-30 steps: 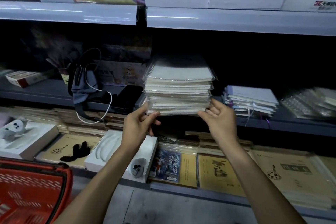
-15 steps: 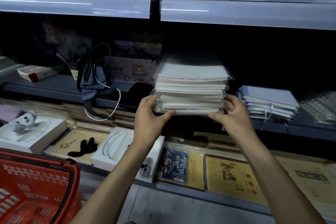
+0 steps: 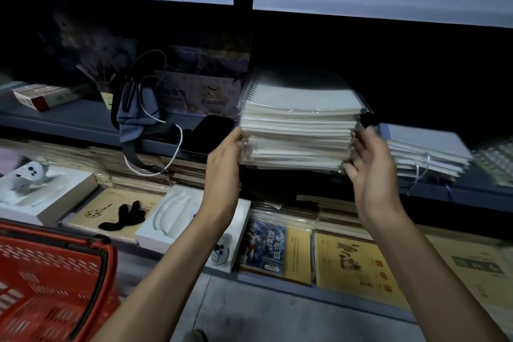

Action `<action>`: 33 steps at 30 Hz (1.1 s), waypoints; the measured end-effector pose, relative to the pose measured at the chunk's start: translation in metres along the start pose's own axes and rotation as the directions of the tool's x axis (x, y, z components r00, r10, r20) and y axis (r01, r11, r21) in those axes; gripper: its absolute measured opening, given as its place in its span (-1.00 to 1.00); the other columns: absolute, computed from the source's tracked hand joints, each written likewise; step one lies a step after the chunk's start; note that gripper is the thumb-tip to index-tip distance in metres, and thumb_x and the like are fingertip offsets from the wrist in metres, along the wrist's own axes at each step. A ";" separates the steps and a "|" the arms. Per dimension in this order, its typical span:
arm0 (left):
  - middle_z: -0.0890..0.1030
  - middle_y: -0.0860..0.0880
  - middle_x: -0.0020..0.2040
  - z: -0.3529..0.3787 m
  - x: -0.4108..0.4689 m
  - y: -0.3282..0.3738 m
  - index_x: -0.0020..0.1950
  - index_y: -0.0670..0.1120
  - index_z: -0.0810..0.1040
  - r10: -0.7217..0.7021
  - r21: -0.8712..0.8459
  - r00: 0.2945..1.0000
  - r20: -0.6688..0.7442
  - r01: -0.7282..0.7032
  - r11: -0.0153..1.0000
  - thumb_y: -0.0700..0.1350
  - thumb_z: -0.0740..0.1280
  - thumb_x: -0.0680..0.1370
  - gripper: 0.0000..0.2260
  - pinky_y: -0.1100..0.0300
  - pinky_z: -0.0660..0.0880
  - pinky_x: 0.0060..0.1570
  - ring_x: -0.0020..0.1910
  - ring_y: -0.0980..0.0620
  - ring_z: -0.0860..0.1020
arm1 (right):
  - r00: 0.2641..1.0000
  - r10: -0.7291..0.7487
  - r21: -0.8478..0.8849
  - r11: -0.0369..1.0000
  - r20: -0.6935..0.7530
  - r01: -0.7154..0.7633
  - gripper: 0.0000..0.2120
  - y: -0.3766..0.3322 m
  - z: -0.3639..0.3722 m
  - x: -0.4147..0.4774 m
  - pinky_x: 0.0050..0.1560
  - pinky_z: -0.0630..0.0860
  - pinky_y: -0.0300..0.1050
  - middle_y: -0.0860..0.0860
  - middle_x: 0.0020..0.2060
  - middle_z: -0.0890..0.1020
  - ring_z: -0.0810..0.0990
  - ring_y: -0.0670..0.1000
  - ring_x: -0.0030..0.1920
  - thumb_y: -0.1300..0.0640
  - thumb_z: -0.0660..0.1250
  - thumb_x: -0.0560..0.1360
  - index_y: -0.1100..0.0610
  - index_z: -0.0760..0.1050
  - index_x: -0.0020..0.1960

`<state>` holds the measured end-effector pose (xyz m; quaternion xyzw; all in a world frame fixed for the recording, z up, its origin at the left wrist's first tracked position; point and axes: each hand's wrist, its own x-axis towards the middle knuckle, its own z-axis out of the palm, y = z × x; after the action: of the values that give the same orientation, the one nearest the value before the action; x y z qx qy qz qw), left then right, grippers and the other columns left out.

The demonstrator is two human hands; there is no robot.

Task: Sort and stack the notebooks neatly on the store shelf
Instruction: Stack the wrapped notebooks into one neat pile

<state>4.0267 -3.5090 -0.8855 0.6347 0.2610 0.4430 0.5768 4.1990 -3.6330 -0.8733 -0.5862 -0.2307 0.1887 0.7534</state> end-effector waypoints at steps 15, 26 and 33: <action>0.41 0.21 0.57 0.030 0.007 -0.023 0.62 0.19 0.33 -0.163 -0.137 0.972 -0.167 0.141 0.981 0.50 0.10 0.49 -0.24 -0.10 0.19 0.61 0.58 0.15 0.32 | 0.992 -0.016 -0.075 0.997 -0.123 0.007 -0.44 0.014 0.032 -0.010 0.52 0.18 -0.11 -0.14 0.52 0.36 0.28 -0.18 0.46 -0.30 0.01 0.67 -0.09 0.27 0.59; 0.62 0.00 0.32 0.003 -0.003 -0.014 0.46 0.00 0.52 0.029 0.181 0.992 -0.120 -0.007 0.984 -0.09 0.25 0.64 -0.62 0.20 0.51 0.29 0.22 0.14 0.59 | 0.993 -0.076 -0.294 0.955 -0.086 0.048 -0.61 0.010 0.010 -0.008 0.48 0.38 0.08 -0.10 0.29 0.60 0.53 -0.06 0.33 -0.16 0.01 0.73 -0.09 0.51 0.37; 0.47 0.07 0.32 -0.013 0.003 -0.031 0.55 -0.03 0.45 0.172 0.552 0.985 0.000 -0.143 0.822 -0.09 0.52 0.57 -0.44 0.51 0.42 0.13 0.19 0.22 0.52 | 0.997 -0.063 -0.350 0.934 0.035 0.071 -0.56 0.007 -0.003 -0.021 0.29 0.53 -0.08 -0.13 0.28 0.56 0.57 -0.17 0.15 0.18 0.27 0.67 -0.03 0.38 0.52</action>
<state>4.0222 -3.4937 -0.9151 0.7816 0.3382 0.4111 0.3250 4.1829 -3.6453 -0.8835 -0.7009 -0.2891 0.1255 0.6399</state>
